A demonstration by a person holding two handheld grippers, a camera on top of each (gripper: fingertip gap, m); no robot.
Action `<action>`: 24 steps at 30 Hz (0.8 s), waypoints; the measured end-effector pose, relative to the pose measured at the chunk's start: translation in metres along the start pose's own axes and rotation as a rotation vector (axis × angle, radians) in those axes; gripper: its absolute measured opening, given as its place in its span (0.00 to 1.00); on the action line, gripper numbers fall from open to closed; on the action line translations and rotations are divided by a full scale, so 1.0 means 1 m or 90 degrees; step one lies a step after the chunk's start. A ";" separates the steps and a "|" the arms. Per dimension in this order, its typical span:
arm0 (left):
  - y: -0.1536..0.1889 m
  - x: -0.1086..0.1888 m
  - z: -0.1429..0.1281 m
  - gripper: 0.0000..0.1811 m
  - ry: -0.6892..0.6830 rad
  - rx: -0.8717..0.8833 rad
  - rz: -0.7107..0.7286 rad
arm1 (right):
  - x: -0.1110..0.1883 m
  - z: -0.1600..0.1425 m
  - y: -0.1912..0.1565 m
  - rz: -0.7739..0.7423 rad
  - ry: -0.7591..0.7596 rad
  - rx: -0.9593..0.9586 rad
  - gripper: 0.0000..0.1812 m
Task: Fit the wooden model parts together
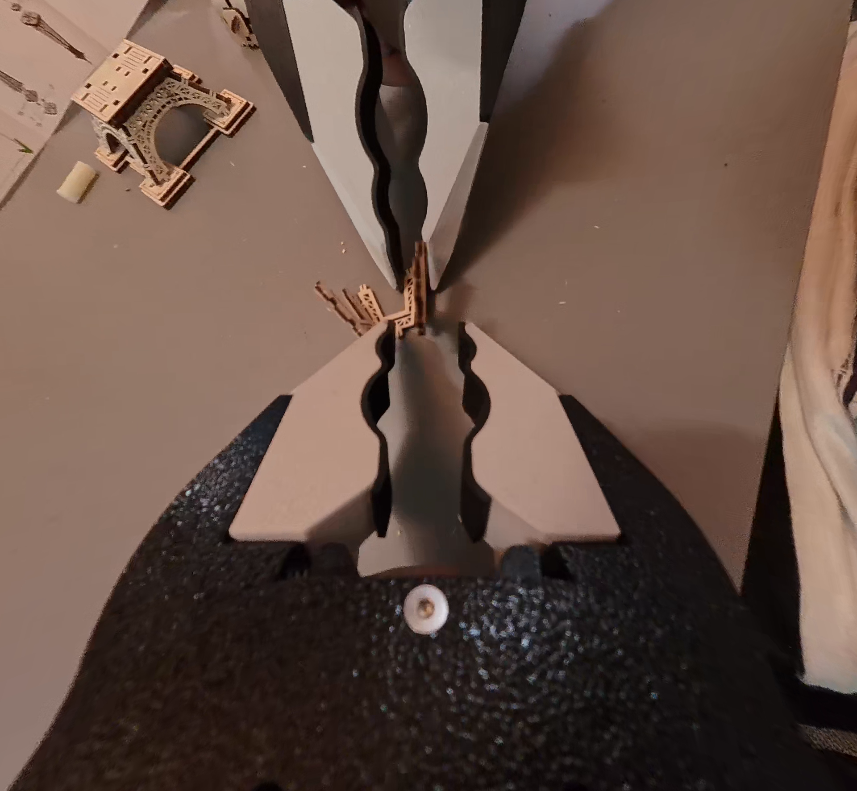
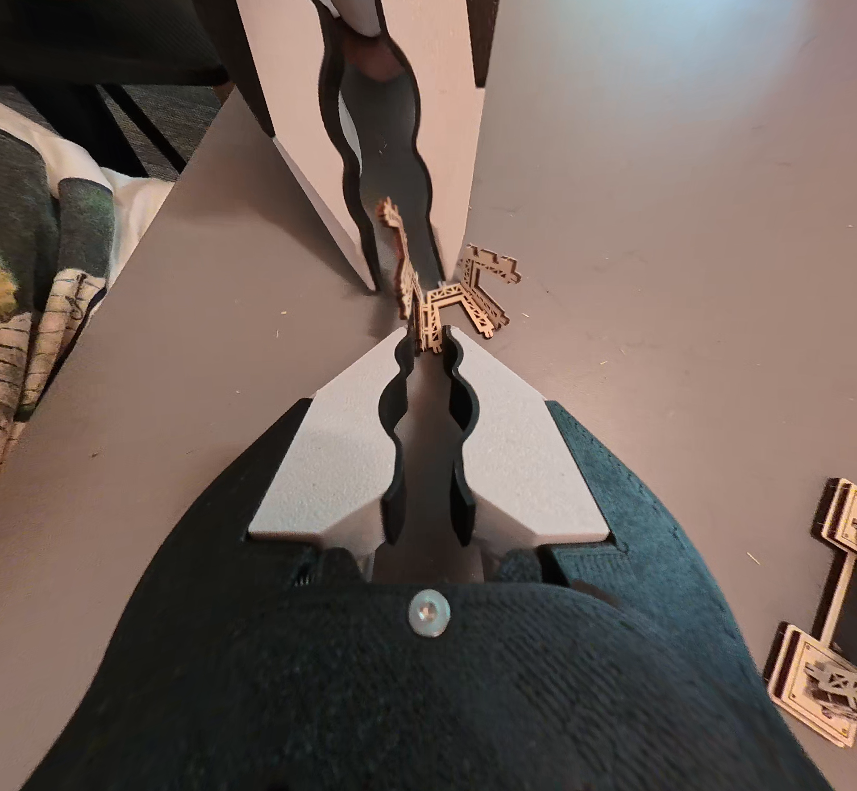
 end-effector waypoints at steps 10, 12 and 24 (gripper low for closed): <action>-0.006 0.008 -0.008 0.13 -0.008 0.028 0.074 | 0.001 0.001 0.004 -0.002 0.004 -0.040 0.05; -0.006 0.008 -0.006 0.13 0.003 0.001 0.092 | 0.003 0.001 0.008 0.009 0.015 -0.092 0.05; -0.006 0.005 0.030 0.16 0.076 -0.326 0.393 | 0.034 0.004 0.022 0.179 0.235 -0.462 0.05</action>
Point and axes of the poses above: each gripper's, where its closed fingertips meet, x back along the fingers, z out of its top, y = z × x across the jaws, the point moved 6 cm from there along x, back along the fingers, and after that the axes turned 2 degrees about -z, right-handed, at the moved point
